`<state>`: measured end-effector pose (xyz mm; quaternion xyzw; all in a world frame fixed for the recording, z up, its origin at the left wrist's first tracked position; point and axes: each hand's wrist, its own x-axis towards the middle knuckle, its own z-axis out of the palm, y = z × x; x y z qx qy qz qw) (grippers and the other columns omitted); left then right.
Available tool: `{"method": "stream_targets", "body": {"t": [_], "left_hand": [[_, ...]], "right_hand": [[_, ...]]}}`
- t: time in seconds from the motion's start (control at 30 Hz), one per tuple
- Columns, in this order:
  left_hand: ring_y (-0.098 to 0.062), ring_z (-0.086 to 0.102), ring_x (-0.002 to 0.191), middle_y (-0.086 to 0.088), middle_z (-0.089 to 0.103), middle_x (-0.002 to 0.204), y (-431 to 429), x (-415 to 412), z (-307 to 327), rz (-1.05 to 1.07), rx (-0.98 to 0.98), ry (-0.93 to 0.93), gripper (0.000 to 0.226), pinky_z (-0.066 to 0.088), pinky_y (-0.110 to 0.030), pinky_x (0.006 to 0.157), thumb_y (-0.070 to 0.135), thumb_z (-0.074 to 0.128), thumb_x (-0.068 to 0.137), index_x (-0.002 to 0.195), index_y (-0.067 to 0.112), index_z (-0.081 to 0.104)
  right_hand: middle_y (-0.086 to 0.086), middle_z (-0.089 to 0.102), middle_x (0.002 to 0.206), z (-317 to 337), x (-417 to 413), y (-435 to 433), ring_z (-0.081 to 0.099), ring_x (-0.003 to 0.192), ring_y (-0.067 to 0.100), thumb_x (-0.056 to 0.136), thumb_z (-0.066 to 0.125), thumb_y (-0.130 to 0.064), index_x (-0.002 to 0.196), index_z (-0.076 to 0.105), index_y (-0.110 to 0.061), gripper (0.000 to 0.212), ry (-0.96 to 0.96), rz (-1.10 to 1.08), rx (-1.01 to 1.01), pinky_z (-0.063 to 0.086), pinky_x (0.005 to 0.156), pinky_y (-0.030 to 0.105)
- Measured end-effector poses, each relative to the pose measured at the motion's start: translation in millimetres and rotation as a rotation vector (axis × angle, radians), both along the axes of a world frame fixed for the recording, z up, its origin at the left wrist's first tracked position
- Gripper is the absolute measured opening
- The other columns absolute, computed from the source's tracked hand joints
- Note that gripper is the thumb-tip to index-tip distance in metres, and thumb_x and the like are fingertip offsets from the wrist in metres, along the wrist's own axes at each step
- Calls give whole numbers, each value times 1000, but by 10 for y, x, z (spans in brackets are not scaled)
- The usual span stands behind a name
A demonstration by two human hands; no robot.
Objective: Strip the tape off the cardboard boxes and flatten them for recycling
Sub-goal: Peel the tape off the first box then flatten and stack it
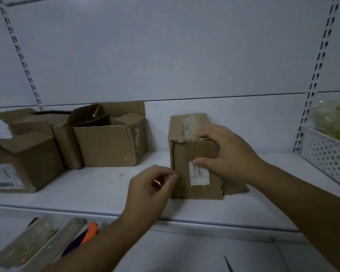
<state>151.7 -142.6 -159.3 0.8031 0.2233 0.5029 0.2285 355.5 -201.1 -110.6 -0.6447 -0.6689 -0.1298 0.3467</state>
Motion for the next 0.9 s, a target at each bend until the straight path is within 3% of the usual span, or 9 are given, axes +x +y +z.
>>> {"method": "stream_targets", "body": {"t": [0.13, 0.23, 0.3, 0.43, 0.53, 0.63, 0.77, 0.9], "left_hand": [[4, 66, 82, 15, 71, 91, -12, 107, -162, 29, -507, -168, 32, 52, -9, 69, 3, 68, 80, 107, 18, 69], [-5, 69, 86, 10, 73, 94, 48, 137, -165, 39, -679, -211, 31, 55, -24, 82, 8, 70, 79, 108, 17, 69], [-9, 69, 81, 6, 73, 87, 112, 158, -124, 30, -762, -168, 22, 56, -25, 77, 15, 72, 78, 100, 18, 71], [-16, 68, 68, -3, 73, 71, 216, 209, -23, 2, -731, 33, 12, 55, -24, 64, 28, 73, 78, 76, 15, 73], [-15, 68, 68, -4, 73, 71, 277, 152, 15, -82, -754, 49, 13, 53, -21, 61, 23, 70, 81, 71, 14, 73], [-15, 68, 71, -3, 74, 74, 292, 74, 120, -225, -799, 103, 14, 49, -18, 57, 19, 69, 81, 68, 14, 72], [-20, 65, 70, -14, 72, 77, 307, -10, 417, -382, -860, 102, 12, 52, -23, 56, 9, 68, 80, 69, 5, 69], [-14, 65, 60, -12, 69, 66, 298, -118, 733, -509, -850, 157, 15, 51, -21, 51, 2, 63, 81, 66, 4, 66]], "right_hand": [[-11, 56, 120, -8, -125, 83, 41, 112, 6, 68, 68, -57, 120, 53, -32, 60, -59, -98, 50, 39, 81, 29], [-11, 57, 119, -7, -213, 125, 42, 115, 10, 70, 67, -58, 119, 54, -34, 56, -106, -170, 50, 42, 80, 32], [-11, 58, 118, 6, -242, 128, 43, 114, 11, 70, 66, -59, 120, 52, -36, 57, -116, -206, 29, 43, 79, 32], [-8, 58, 119, 36, -280, 110, 44, 114, 13, 69, 66, -60, 121, 51, -35, 60, -119, -274, -2, 44, 80, 34], [-9, 54, 123, 67, -299, 96, 39, 118, 13, 68, 67, -60, 125, 46, -36, 66, -147, -275, -55, 41, 79, 32], [-12, 45, 132, 112, -264, 42, 30, 119, 8, 62, 74, -55, 134, 32, -39, 85, -157, -211, -148, 35, 76, 29], [-8, 37, 130, 131, -271, 14, 28, 100, 0, 57, 80, -46, 133, 16, -45, 99, -93, -228, -211, 35, 73, 25], [-9, 35, 119, 131, -310, 16, 35, 93, 5, 55, 79, -51, 128, 19, -43, 94, -88, -289, -234, 35, 71, 24]]}}
